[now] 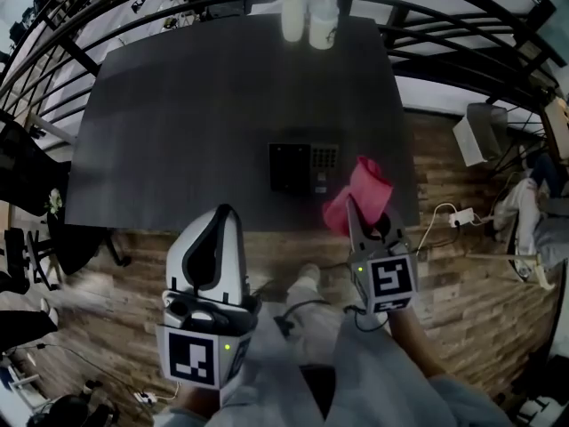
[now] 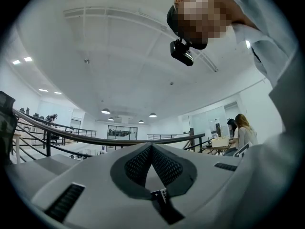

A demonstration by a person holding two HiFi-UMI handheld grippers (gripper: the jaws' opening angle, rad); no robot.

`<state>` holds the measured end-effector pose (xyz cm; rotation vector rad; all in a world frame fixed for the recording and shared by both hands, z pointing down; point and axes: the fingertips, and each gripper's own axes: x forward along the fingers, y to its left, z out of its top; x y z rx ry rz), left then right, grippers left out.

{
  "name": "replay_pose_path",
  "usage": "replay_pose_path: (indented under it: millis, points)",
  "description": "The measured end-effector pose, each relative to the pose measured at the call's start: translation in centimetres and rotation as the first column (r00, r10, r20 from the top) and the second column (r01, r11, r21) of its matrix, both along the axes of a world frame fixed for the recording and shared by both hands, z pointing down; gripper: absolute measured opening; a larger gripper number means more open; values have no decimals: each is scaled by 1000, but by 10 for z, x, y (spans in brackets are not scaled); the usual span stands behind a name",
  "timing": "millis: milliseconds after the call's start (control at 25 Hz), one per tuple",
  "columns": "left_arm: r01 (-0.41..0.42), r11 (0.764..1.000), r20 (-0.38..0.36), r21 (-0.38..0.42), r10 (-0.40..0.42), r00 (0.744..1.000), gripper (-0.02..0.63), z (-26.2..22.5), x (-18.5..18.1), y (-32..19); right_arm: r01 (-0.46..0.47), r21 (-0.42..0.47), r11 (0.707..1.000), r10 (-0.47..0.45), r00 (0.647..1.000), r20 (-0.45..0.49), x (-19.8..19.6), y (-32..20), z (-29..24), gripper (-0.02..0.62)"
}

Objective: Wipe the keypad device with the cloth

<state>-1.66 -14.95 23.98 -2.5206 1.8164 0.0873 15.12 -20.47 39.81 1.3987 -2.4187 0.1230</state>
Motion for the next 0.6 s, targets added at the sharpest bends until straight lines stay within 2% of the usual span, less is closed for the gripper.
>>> replay_pose_path:
  millis: [240,600]
  points:
    - [25,1000,4,-8,-25,1000,8,5,-5,-3,30,-46,999,-30,999,-11,-9,-13,22,29]
    - [77,997,9,-16,-77,997,8,8,-18,-1,74,-68,995,-78,996,-53,-26,-30,46,29]
